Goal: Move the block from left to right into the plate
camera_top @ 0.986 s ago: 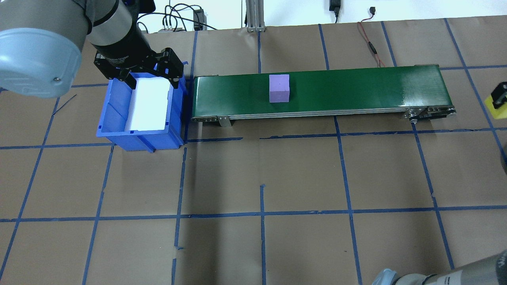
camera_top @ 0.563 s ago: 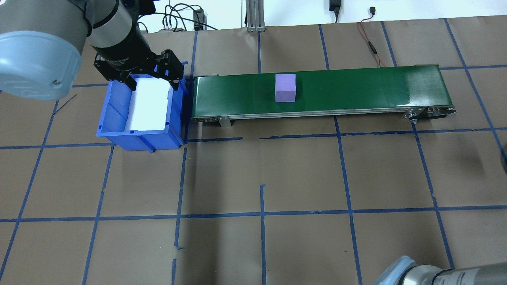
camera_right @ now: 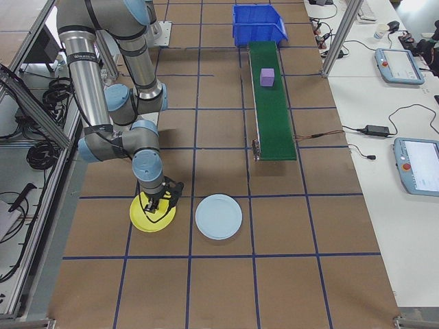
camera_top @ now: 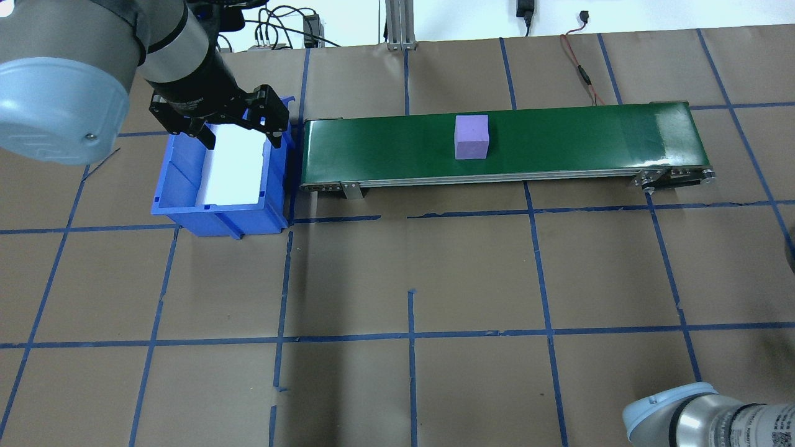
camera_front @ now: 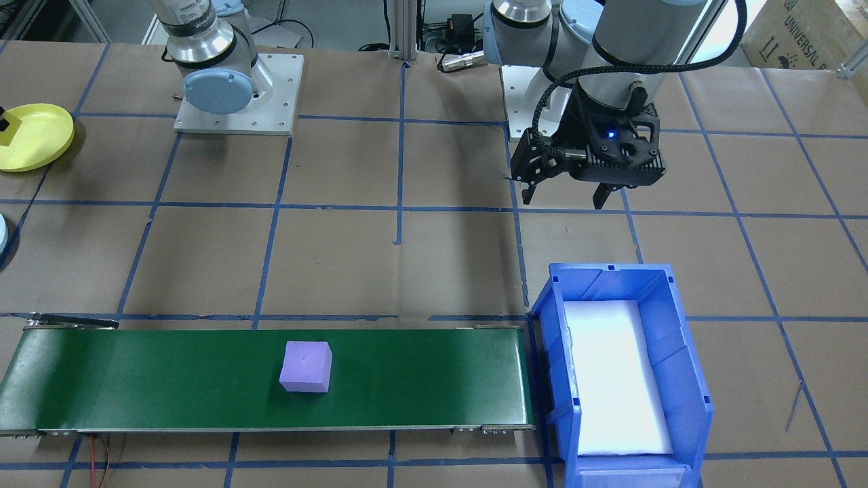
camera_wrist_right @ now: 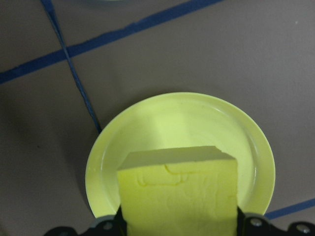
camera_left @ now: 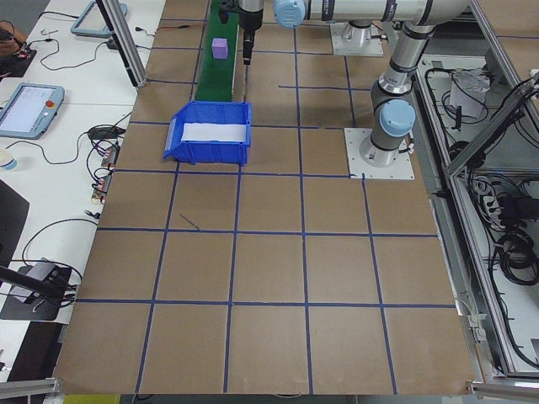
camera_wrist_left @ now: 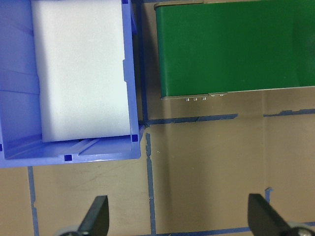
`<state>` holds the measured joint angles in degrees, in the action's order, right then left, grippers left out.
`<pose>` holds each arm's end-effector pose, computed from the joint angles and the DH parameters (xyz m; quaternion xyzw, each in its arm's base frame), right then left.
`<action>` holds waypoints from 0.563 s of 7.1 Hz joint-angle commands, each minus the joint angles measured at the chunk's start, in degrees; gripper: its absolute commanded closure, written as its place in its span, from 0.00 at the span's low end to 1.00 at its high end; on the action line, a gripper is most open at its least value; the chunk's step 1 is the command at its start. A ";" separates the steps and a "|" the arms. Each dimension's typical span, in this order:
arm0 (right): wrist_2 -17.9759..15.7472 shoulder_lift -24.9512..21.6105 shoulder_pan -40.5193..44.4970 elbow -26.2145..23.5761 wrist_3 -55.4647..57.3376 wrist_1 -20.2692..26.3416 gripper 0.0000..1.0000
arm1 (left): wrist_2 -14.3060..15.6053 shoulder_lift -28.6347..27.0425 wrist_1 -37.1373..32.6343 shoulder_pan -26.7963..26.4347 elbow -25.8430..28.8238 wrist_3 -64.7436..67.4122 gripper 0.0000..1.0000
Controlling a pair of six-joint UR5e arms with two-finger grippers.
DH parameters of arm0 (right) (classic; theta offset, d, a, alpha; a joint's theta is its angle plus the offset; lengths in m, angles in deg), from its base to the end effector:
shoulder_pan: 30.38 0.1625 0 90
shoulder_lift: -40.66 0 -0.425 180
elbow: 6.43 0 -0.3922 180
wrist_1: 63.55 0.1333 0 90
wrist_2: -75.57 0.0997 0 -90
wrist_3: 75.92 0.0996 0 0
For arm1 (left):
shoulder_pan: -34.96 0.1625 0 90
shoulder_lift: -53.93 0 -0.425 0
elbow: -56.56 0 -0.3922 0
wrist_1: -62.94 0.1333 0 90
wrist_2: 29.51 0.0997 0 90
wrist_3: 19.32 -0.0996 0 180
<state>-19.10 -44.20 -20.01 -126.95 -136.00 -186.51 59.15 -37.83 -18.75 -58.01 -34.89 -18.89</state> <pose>-0.4217 -0.2044 0.2533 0.1686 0.9846 0.0463 0.0081 -0.1620 -0.5051 0.4750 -0.0227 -0.9987 0.0441 0.0130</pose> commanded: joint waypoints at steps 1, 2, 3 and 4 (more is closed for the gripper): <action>0.00 1.27 -2.11 -0.50 -0.30 0.01 0.28 | -0.07 0.01 0.04 -0.02 -0.04 0.09 0.00; 0.61 2.15 -2.11 0.19 2.58 -0.25 0.01 | -0.16 0.01 0.13 0.07 -0.04 0.01 0.00; 0.62 2.16 -2.02 0.02 4.61 0.00 0.00 | -0.16 0.01 0.13 0.07 -0.04 0.00 0.00; 0.88 1.81 -1.24 0.63 6.98 0.01 0.00 | -0.33 -0.08 0.13 0.07 -0.13 0.35 0.00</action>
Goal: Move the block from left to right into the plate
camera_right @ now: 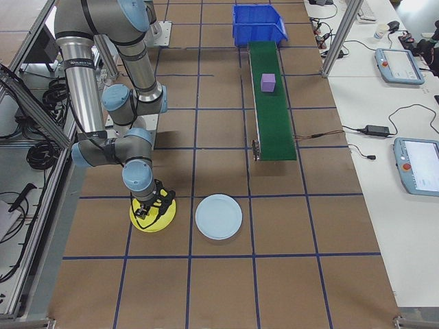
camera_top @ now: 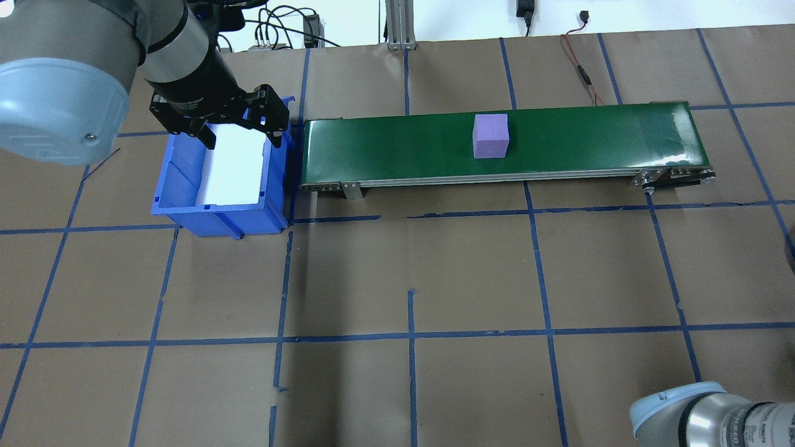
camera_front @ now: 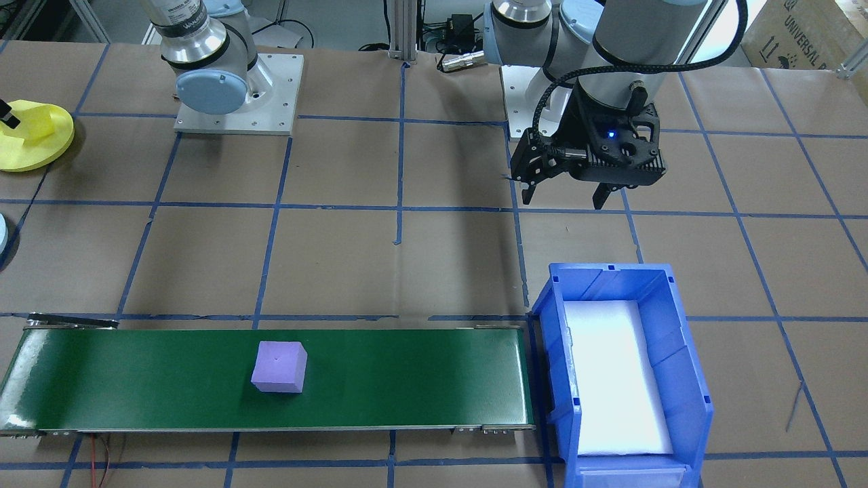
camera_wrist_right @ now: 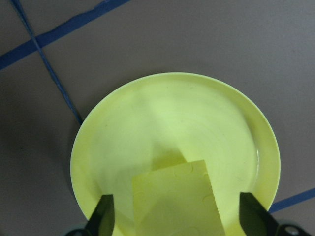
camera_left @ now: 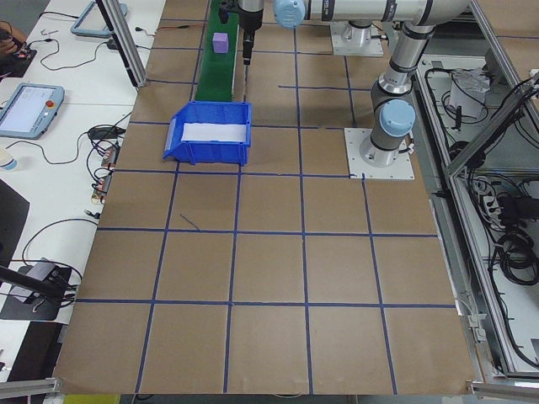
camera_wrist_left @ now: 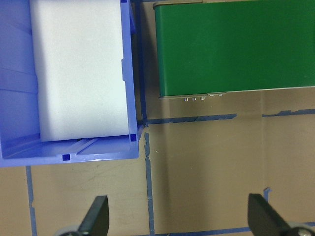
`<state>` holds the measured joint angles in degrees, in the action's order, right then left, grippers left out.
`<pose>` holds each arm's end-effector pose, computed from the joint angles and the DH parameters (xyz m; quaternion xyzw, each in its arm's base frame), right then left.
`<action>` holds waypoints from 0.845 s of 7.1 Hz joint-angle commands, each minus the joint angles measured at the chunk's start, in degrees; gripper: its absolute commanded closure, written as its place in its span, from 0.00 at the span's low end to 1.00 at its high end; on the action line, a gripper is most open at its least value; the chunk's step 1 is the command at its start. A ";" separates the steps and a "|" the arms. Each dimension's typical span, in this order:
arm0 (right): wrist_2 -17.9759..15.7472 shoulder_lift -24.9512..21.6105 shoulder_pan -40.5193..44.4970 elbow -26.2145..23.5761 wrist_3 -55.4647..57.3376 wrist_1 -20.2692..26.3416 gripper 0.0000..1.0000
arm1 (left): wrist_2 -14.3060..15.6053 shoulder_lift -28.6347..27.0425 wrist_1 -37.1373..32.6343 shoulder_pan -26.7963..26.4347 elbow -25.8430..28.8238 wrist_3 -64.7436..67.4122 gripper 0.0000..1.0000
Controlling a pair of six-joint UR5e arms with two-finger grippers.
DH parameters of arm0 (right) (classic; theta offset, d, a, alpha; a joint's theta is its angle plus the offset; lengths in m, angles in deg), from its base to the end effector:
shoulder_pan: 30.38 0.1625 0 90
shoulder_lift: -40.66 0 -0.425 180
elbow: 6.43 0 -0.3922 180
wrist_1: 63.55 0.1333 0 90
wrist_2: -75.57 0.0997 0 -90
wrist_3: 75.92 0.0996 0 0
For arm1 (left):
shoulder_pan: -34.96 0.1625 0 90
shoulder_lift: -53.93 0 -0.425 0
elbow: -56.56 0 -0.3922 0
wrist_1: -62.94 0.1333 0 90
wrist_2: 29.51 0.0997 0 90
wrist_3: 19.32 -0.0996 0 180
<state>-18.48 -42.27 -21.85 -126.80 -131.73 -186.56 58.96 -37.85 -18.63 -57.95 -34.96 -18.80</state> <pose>-0.4317 -0.1924 0.2391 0.2204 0.9740 0.0470 0.0231 -0.1618 -0.5054 0.4745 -0.0214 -0.9987 0.0443 0.0147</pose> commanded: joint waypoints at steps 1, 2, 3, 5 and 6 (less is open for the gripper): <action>0.35 -0.66 5.92 3.79 3.34 0.67 0.00 | -0.14 -0.07 0.01 0.01 -0.06 0.26 0.00; -0.25 -0.23 15.20 9.65 6.74 4.76 0.00 | -0.14 -0.07 -0.08 -0.08 -0.06 0.26 0.00; -0.43 0.04 23.12 14.84 15.21 9.15 0.00 | -0.23 -0.07 0.01 -0.08 -0.06 0.26 0.00; 0.44 0.48 35.71 18.14 22.47 11.57 0.00 | -0.23 -0.07 0.01 -0.25 -0.06 0.35 0.00; 2.62 3.09 40.12 20.58 23.98 11.66 0.00 | -0.15 0.02 -0.08 -0.25 -0.06 0.35 0.00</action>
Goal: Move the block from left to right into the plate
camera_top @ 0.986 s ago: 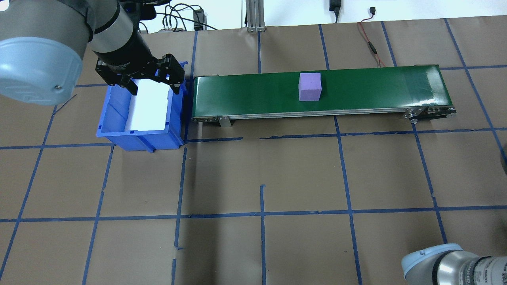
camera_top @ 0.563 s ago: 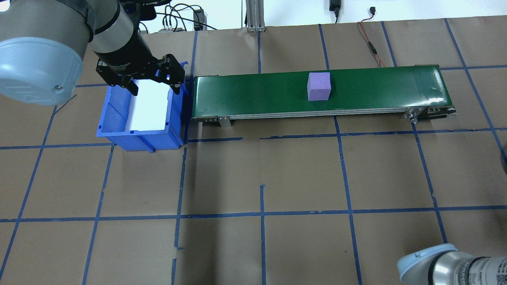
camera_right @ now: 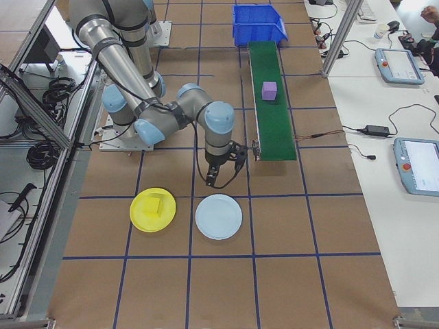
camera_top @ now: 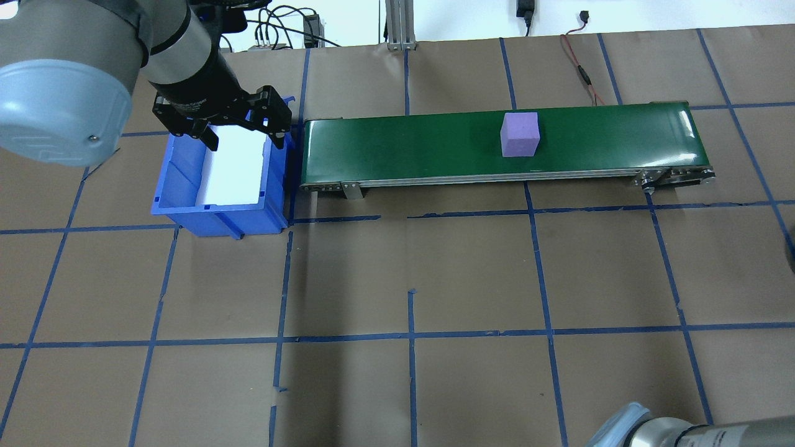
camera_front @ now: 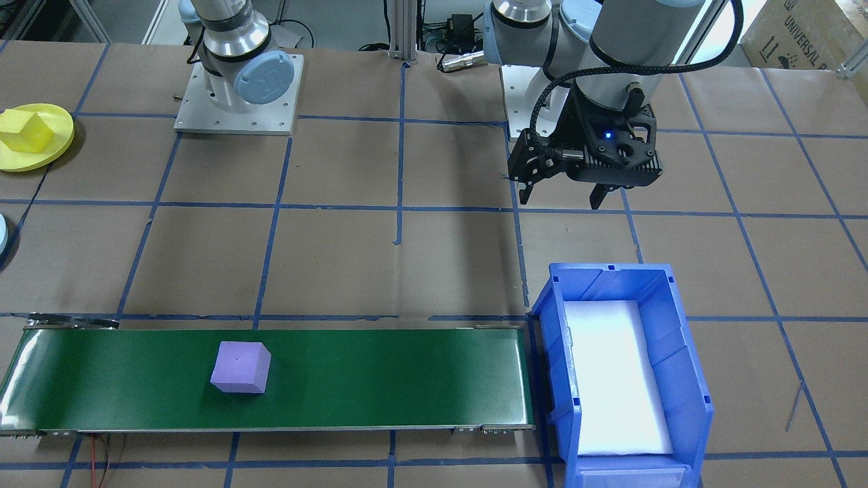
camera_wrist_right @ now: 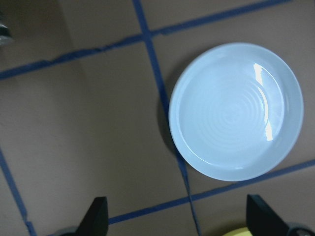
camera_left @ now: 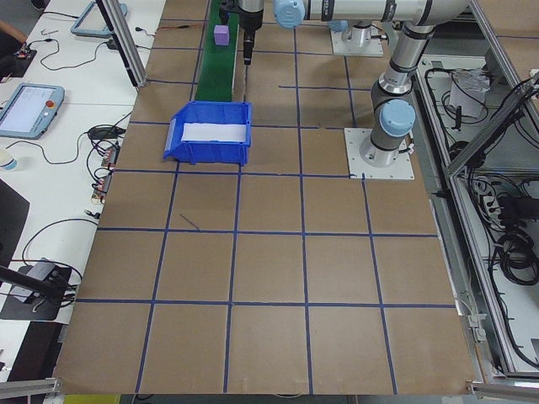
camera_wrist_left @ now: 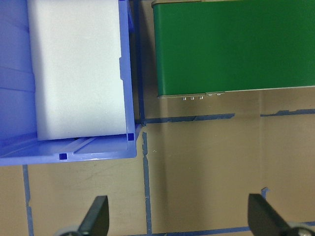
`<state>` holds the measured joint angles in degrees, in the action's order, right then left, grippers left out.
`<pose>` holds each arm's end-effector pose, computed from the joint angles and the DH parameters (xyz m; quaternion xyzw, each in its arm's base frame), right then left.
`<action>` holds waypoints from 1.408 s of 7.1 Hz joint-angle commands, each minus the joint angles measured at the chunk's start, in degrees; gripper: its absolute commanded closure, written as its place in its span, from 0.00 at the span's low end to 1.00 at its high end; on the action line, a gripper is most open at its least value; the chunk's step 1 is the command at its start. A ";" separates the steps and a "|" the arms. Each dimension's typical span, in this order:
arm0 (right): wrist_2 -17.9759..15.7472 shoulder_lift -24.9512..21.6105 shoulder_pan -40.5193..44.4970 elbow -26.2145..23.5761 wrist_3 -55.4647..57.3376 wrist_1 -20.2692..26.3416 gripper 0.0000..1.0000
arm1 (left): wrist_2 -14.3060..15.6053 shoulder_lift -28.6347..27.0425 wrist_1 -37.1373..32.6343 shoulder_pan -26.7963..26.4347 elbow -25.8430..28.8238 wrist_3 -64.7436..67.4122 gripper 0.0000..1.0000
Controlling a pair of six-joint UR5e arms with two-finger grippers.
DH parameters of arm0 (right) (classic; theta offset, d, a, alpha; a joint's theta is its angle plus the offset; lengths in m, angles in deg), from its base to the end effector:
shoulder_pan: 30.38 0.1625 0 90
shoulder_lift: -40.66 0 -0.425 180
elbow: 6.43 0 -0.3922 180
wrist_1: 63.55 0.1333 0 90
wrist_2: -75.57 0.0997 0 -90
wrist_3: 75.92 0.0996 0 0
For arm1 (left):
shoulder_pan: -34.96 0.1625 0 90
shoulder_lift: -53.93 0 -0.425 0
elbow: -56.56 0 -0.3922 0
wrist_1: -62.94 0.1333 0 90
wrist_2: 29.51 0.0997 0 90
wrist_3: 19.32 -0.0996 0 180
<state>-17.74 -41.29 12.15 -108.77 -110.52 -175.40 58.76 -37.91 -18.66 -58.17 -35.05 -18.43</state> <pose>-0.3039 -0.4518 0.3498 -0.1124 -0.9932 -0.0094 0.0301 -0.1641 -0.5048 0.4731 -0.0202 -0.9987 0.0426 0.0166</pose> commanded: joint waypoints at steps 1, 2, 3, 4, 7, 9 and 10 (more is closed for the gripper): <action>7.73 5.53 9.73 5.98 3.31 0.32 0.00 | 0.06 0.08 0.13 -0.03 0.12 -0.01 0.00; 12.75 7.74 12.03 8.45 3.31 0.23 0.00 | 0.06 0.08 0.13 -0.03 0.38 -0.10 0.00; 17.06 8.64 14.05 9.52 5.31 0.05 0.00 | 0.06 0.17 0.13 -0.03 0.47 -0.19 0.00; 21.45 10.21 16.85 10.14 6.99 -3.60 0.00 | -0.02 0.17 0.30 -0.03 0.30 -0.10 0.00; 23.52 11.47 24.76 10.15 10.60 -5.22 0.00 | 0.06 0.17 0.65 -0.12 0.30 -0.27 0.00; 24.22 11.90 25.14 9.18 14.18 -5.57 0.00 | 0.06 0.17 0.66 -0.12 0.21 -0.45 0.00; 24.22 11.98 25.58 9.00 17.00 -5.57 0.00 | 0.06 0.17 0.66 -0.12 0.03 -0.71 0.00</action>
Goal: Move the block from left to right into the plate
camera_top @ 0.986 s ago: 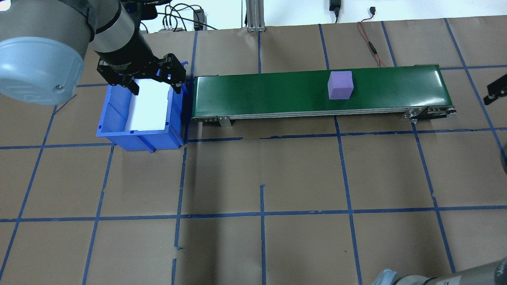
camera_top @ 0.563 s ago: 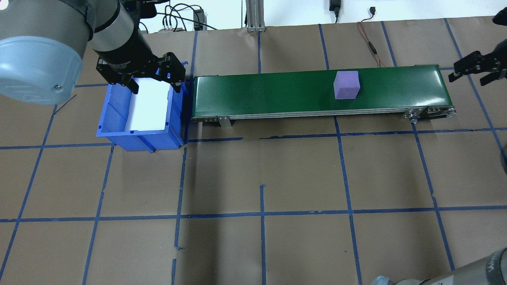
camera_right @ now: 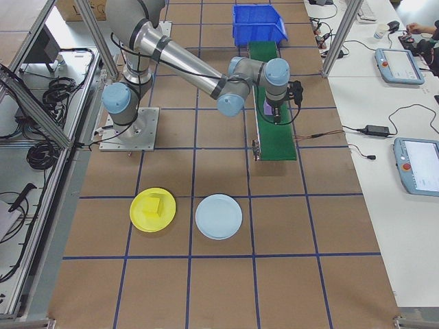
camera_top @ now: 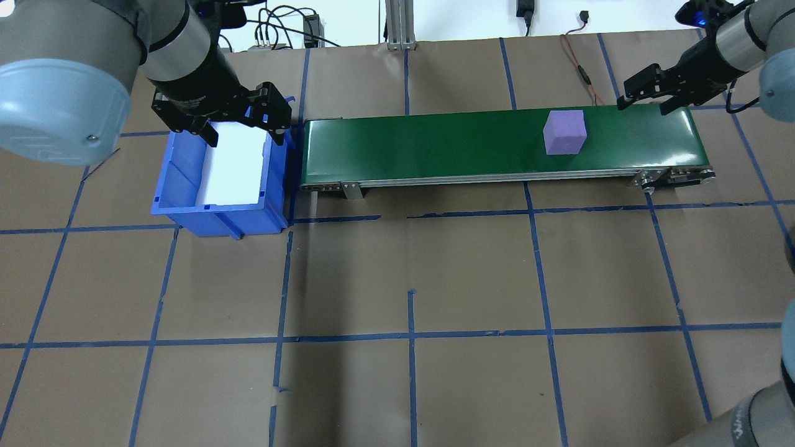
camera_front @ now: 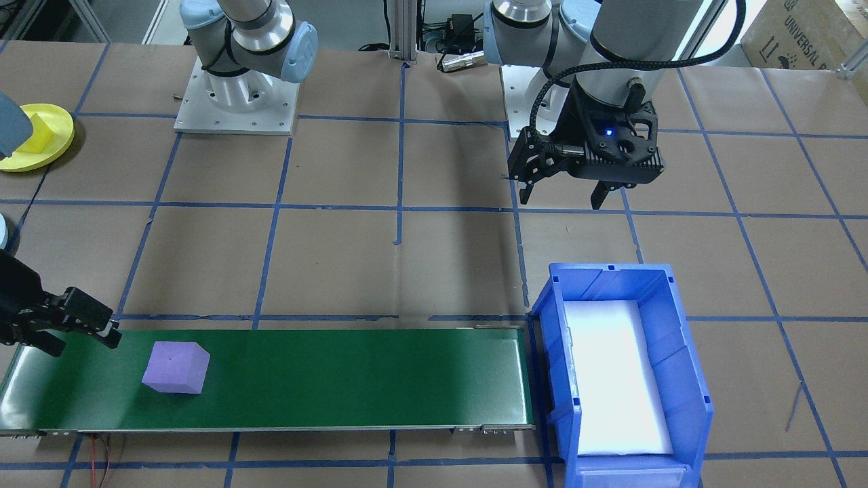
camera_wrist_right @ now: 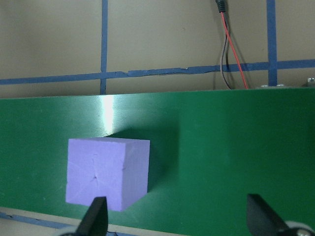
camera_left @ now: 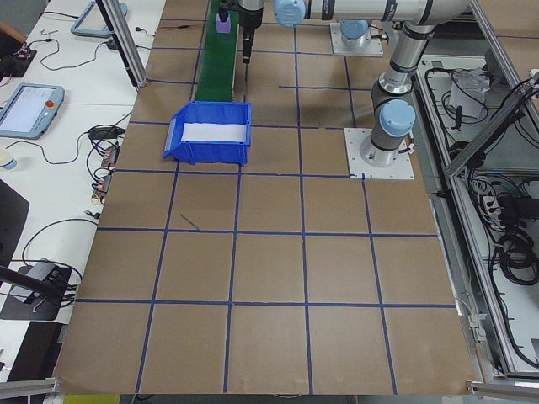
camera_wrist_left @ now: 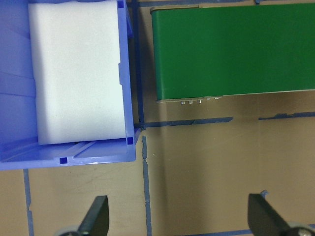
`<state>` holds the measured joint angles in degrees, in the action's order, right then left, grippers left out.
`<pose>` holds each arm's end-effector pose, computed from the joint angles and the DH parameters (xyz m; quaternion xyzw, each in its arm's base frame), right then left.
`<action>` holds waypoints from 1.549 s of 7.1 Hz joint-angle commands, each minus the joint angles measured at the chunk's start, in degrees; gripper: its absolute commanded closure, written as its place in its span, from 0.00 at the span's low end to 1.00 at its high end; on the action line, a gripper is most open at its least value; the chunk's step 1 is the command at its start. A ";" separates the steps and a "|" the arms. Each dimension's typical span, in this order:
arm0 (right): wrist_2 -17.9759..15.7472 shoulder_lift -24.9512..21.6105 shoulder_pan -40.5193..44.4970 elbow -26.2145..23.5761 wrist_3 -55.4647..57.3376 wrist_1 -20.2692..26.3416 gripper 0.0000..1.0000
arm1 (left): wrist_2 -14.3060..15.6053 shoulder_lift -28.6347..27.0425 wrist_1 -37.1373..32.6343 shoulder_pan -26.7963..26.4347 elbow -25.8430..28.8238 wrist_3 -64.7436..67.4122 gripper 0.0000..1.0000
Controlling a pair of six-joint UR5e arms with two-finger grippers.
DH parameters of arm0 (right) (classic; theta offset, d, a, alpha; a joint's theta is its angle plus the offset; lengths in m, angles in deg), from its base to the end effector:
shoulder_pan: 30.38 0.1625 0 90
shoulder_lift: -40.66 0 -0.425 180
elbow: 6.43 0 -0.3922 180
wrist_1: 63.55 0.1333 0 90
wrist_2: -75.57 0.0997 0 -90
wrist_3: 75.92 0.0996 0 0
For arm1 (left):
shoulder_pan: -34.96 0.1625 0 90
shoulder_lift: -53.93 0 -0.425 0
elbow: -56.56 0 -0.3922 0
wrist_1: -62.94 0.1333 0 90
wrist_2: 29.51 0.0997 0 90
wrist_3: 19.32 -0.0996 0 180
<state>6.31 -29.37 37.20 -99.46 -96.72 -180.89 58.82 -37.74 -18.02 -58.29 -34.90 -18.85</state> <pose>-0.0778 -0.6306 0.3234 0.0071 0.9830 -0.1009 0.1535 -0.1651 -0.5049 0.4771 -0.0250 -0.9983 0.0510 0.0162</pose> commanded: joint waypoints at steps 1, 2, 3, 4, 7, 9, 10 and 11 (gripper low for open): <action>0.09 1.37 0.53 -0.31 3.66 -0.26 0.00 | 0.70 0.00 0.01 0.09 -0.03 -0.30 0.00; 0.09 2.08 0.53 -0.31 5.06 -1.04 0.00 | 0.88 0.00 -0.16 0.00 -0.03 -0.30 0.00; 0.18 2.08 0.53 -0.31 8.21 -1.48 0.00 | 0.88 0.00 -0.34 0.09 -0.12 -0.30 0.00; 0.18 3.65 0.53 -0.22 8.32 -4.80 0.00 | 1.06 0.09 -0.95 0.17 -0.21 -0.38 0.00; -0.61 5.95 0.80 0.30 11.49 -5.62 0.00 | 3.43 0.09 -5.08 0.61 -0.30 -0.04 0.00; -1.14 6.39 0.80 0.22 11.40 -5.71 0.00 | 3.34 0.09 -5.09 1.05 -0.56 -0.21 0.00; -3.93 6.65 0.80 0.22 10.79 -5.71 0.00 | 3.26 0.09 -4.82 1.14 -0.56 -0.30 0.00; -9.70 7.35 0.71 -0.04 10.70 -5.71 0.05 | 3.08 0.09 -4.74 1.14 -0.56 -0.38 0.00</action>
<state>1.91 -22.69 37.99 -99.31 -85.76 -186.59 62.07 -37.65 -22.90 -57.21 -35.44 -19.13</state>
